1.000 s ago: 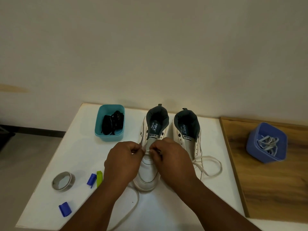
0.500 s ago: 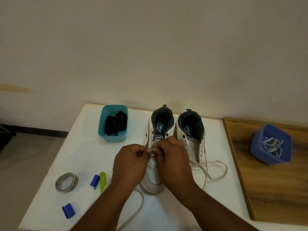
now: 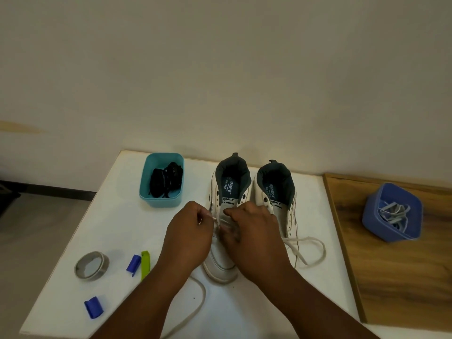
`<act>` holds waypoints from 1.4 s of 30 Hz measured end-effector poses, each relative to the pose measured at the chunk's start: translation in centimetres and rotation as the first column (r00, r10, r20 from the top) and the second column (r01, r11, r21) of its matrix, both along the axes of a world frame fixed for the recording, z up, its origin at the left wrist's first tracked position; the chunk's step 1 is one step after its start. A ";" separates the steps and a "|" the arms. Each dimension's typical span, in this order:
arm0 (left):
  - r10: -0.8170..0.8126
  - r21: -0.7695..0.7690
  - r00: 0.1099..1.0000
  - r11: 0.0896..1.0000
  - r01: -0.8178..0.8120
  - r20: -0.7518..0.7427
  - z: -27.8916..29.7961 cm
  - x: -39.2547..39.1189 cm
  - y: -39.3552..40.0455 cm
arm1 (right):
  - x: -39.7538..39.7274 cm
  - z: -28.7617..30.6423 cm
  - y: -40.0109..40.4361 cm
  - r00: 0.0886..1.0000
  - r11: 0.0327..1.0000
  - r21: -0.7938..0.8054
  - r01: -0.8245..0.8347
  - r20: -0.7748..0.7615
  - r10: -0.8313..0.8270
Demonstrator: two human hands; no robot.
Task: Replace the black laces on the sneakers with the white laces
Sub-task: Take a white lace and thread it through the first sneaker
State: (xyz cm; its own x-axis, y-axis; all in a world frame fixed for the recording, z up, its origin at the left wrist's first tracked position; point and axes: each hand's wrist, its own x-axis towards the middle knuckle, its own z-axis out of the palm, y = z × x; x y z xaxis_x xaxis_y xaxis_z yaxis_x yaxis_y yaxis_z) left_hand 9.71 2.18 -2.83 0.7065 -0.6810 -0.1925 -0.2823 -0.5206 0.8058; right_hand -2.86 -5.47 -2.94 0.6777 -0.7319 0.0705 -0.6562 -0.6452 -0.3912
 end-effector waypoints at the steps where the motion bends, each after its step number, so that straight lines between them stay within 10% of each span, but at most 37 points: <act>1: 0.065 -0.073 0.995 0.995 -0.071 -0.080 0.4 0.0 0.0 | 0.0 0.1 0.1 1.000 1.000 0.012 0.003 -0.024 -0.003; 5: 0.111 -0.253 0.990 0.959 -0.129 -0.084 1.6 0.7 0.5 | 0.0 0.0 0.1 0.999 1.000 -0.013 -0.009 -0.042 0.008; 13: -0.126 0.021 0.972 0.992 0.124 0.198 -0.9 0.2 0.3 | 0.0 -0.1 0.0 1.000 1.000 0.002 -0.009 -0.016 0.009; 17: -0.075 0.030 0.983 0.997 0.071 0.166 -0.7 0.0 0.1 | -0.1 0.1 -0.1 0.999 1.000 -0.001 -0.007 -0.040 0.007; 19: 0.142 -0.138 0.986 0.979 -0.152 -0.083 0.3 0.4 -0.2 | -0.2 0.4 -0.1 0.998 1.000 0.010 -0.003 -0.058 0.004; 22: 0.186 -0.424 0.622 0.584 -0.693 -0.761 4.1 2.2 0.6 | -0.2 0.8 0.2 0.999 1.000 0.019 -0.011 -0.047 0.011; 24: 0.097 -0.529 0.594 0.357 -0.770 -0.799 6.5 3.2 1.8 | -0.2 1.0 0.3 0.999 1.000 0.014 -0.011 -0.035 0.011; 25: 0.157 -0.588 0.672 0.370 -0.719 -0.724 6.9 3.3 2.0 | -0.2 0.9 0.2 0.999 1.000 0.012 -0.007 -0.032 0.007; 27: 0.312 -0.608 0.906 0.672 -0.422 -0.284 5.9 2.8 1.8 | -0.3 0.9 0.0 0.999 1.000 0.010 -0.003 -0.034 0.004; 30: -0.142 -0.067 0.921 0.982 0.178 0.361 1.4 1.1 1.2 | -0.2 0.8 0.0 0.999 1.000 0.004 0.004 -0.046 -0.004; 36: -0.219 0.094 0.899 0.976 0.198 0.379 -1.4 1.2 0.6 | -0.1 0.5 0.0 0.998 1.000 0.001 -0.002 -0.067 0.002; 40: 0.184 -0.313 0.937 0.946 -0.087 0.298 1.3 1.0 0.6 | -0.1 0.9 0.0 0.998 0.999 0.042 -0.008 -0.057 0.010; 42: 0.483 -0.608 0.870 0.663 -0.437 -0.099 3.4 1.8 0.8 | -0.1 1.0 0.0 0.999 0.999 0.047 -0.019 -0.039 0.021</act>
State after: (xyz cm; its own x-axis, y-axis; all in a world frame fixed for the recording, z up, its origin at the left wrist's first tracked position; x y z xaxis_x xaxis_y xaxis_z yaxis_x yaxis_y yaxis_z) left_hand 11.47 2.97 0.61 0.9563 -0.2204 0.1921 -0.2015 -0.0206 0.9793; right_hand -3.01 -5.42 -1.93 0.6935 -0.7204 0.0093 -0.6591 -0.6397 -0.3953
